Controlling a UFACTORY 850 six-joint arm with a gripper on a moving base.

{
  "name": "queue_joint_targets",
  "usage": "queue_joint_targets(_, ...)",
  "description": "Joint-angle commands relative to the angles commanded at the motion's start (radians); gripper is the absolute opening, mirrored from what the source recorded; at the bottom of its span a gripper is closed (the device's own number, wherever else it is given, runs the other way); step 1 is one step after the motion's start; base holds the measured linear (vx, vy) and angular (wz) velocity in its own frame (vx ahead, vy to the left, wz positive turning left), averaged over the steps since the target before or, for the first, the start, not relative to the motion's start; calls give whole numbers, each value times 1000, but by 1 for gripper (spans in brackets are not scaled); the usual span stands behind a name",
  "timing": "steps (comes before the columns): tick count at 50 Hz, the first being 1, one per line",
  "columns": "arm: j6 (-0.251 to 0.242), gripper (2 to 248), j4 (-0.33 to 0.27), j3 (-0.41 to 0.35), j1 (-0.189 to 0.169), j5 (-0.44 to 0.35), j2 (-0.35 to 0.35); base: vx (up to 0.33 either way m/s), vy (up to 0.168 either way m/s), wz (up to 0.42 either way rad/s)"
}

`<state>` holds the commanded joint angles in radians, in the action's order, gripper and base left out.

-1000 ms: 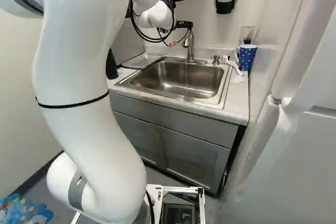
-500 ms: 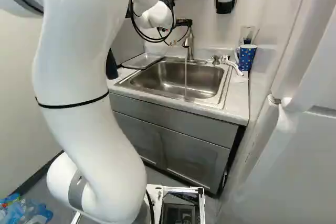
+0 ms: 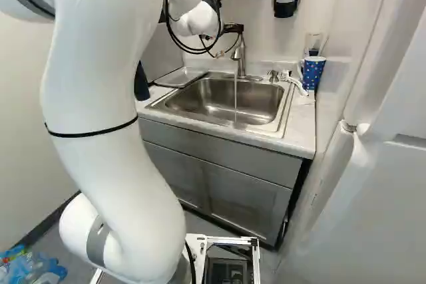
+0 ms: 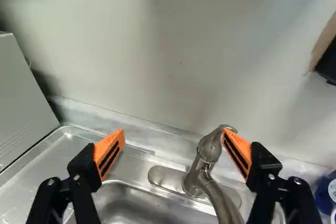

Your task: Rinse the cup and place it in the tray

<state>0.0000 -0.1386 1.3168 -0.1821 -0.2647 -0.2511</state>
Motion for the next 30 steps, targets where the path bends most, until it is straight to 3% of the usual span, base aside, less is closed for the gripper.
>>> queue_joint_targets(30,0,247,0,-35,57,0,32,0,0,0)
